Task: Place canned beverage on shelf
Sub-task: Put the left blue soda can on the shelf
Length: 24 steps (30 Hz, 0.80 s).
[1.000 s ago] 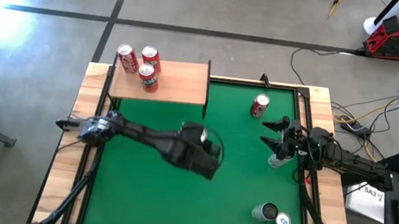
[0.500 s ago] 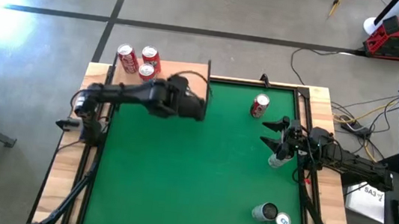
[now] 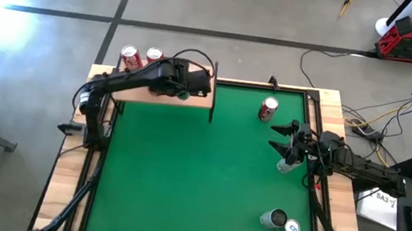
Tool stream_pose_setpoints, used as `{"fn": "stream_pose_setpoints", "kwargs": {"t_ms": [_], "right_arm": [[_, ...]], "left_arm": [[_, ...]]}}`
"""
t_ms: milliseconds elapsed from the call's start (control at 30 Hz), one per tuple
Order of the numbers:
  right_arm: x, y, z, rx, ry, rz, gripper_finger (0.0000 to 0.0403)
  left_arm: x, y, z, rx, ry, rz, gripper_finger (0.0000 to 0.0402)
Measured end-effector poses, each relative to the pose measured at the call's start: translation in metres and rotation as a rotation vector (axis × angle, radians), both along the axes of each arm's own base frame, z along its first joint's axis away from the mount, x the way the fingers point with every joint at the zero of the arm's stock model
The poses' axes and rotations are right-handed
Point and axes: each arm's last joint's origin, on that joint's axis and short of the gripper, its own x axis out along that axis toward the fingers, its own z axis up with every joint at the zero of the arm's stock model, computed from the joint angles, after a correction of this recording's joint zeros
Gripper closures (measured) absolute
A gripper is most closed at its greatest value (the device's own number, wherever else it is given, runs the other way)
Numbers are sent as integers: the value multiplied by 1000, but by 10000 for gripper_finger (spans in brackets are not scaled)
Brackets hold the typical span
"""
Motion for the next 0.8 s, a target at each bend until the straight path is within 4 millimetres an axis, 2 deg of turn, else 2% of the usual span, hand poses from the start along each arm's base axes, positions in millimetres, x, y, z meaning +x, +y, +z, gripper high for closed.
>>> {"fn": "stream_pose_setpoints", "kwargs": {"t_ms": [333, 800], "right_arm": [[0, 0, 0, 0, 0, 0, 21], [0, 0, 0, 0, 1, 0, 21]], "left_arm": [[1, 32, -10, 46, -17, 47, 156], [-14, 72, -18, 13, -36, 184, 156]]}}
